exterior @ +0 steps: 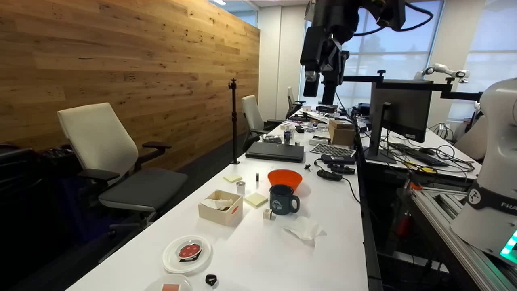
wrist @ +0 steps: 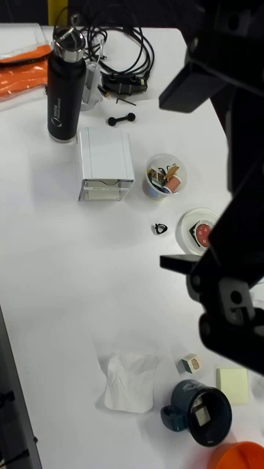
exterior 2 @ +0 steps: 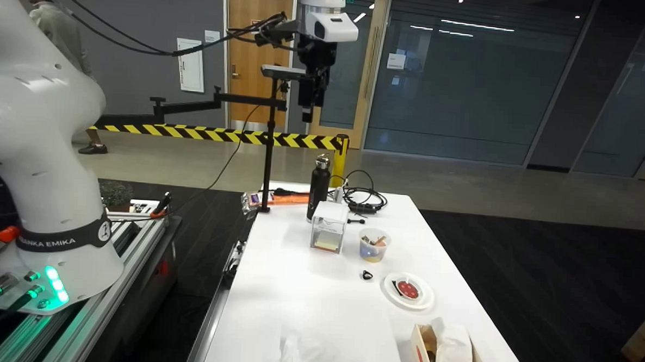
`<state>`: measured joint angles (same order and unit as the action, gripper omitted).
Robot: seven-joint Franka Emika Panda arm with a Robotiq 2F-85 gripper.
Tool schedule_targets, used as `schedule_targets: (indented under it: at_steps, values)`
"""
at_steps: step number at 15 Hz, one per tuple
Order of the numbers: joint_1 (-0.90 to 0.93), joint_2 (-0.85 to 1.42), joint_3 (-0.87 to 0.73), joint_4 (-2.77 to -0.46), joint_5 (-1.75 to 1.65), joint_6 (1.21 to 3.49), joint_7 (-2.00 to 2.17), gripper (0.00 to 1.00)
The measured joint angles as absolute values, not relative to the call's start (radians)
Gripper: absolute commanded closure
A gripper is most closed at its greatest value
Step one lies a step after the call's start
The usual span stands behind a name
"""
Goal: Pick up one of the post-its
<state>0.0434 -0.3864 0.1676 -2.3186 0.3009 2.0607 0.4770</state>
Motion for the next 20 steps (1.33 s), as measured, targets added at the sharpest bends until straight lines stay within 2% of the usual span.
schedule_targets:
  at_steps: [4,10,20]
  values:
    - [0.046,-0.334,0.173,-2.32,0.312,2.141,0.512,0.0]
    - [0.054,-0.077,0.182,-2.279,0.312,2.376,0.542,0.0]
    - [0.076,0.178,0.15,-2.115,0.312,2.319,0.482,0.0]
